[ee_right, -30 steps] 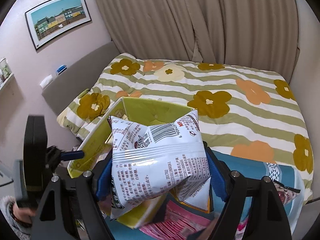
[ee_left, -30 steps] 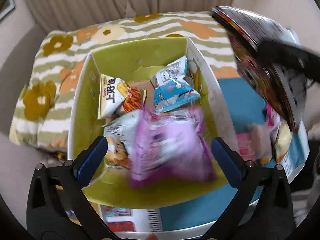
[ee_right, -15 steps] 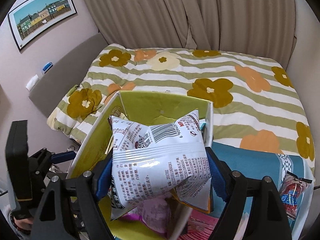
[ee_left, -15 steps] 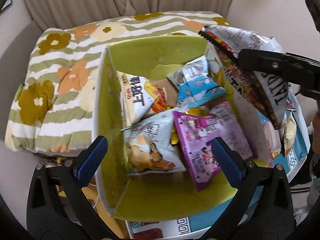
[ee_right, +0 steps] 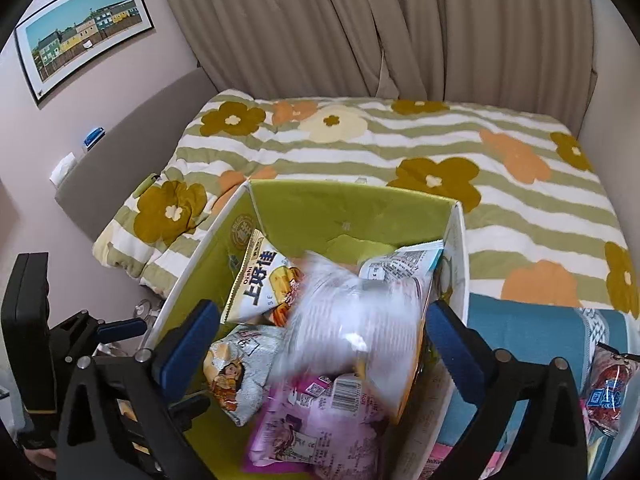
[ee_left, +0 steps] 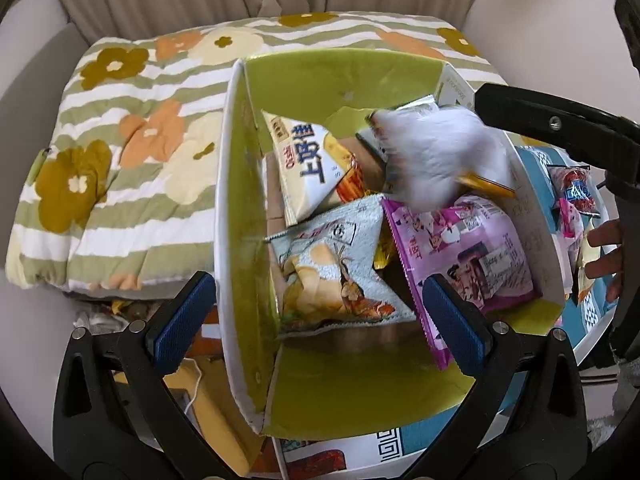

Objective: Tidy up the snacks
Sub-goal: 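Open both tools to drop the purple and white bags into the box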

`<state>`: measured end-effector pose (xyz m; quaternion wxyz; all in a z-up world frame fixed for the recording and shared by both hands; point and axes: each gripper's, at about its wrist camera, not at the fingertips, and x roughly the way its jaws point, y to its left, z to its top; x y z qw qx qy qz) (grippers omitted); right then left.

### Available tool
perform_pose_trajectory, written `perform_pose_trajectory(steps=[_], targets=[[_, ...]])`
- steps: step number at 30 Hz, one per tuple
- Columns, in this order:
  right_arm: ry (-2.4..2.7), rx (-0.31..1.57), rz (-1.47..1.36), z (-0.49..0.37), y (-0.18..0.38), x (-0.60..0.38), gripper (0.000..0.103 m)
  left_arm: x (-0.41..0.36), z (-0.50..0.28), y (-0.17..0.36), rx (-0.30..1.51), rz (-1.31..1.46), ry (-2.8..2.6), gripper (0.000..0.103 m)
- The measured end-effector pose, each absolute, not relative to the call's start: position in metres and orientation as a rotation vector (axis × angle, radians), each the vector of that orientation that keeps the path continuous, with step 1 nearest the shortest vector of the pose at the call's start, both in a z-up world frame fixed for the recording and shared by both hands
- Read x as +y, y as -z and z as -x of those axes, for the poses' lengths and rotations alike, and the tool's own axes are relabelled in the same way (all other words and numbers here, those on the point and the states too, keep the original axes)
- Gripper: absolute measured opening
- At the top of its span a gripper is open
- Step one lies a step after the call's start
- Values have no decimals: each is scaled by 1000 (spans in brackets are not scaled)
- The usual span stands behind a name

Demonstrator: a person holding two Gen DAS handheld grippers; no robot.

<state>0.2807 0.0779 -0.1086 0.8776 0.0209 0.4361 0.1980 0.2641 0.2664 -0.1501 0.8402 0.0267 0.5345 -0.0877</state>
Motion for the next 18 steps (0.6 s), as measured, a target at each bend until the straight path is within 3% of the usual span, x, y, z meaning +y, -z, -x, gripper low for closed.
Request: perform_pose_trajectory(steps=[9, 18], targets=[[-396, 908, -19, -269, 102, 77, 102, 268, -254, 149, 1123, -27, 186, 102], [-417, 871, -41, -249, 81, 54, 102, 248, -236, 114, 1056, -34, 132, 102]])
